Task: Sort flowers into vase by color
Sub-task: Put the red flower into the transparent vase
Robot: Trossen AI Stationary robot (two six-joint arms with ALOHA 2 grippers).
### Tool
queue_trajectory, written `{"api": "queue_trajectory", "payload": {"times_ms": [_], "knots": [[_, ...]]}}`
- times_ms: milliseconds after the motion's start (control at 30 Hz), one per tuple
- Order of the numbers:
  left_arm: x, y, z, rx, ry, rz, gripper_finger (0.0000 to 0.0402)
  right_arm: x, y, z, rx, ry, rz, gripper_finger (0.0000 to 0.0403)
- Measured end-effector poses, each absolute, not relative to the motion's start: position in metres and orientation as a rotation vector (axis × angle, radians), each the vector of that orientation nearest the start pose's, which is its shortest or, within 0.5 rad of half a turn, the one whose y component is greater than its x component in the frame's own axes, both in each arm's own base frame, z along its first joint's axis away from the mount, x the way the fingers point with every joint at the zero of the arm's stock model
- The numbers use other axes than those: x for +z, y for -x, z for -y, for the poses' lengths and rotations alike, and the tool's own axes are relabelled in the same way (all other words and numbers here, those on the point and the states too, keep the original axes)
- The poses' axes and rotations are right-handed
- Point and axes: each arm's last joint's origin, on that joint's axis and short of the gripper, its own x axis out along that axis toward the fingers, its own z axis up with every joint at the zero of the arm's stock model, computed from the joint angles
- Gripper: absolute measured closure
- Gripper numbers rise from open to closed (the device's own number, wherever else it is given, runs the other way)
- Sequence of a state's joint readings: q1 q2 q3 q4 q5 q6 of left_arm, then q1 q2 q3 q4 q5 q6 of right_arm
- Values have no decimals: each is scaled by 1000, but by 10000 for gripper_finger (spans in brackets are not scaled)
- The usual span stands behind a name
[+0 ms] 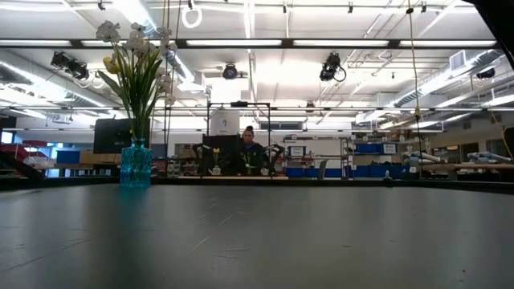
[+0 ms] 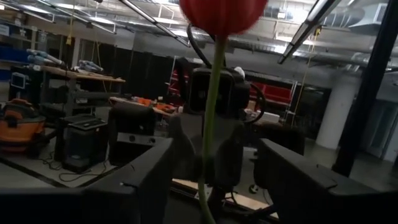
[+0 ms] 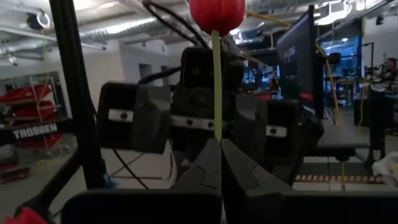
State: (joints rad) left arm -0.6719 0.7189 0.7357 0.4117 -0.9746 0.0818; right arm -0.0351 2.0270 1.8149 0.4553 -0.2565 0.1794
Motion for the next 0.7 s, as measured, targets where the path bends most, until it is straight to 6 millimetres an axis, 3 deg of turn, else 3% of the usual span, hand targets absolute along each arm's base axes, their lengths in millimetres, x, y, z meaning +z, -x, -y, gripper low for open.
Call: {"api": "queue_trajectory", "payload": {"times_ms": [233,400,567,700], "knots": [[377,-126,70,300,223,282,186,366,-482,1,247,-107,181,401],[377,-126,69,300,223,282,263,366,-482,1,248,-104,180,401],[377,-125,70,317,202,274,371,366,-483,1,252,-159,168,386],[377,-119,69,398,164,236,391,363,-483,6,223,-231,130,347]]}}
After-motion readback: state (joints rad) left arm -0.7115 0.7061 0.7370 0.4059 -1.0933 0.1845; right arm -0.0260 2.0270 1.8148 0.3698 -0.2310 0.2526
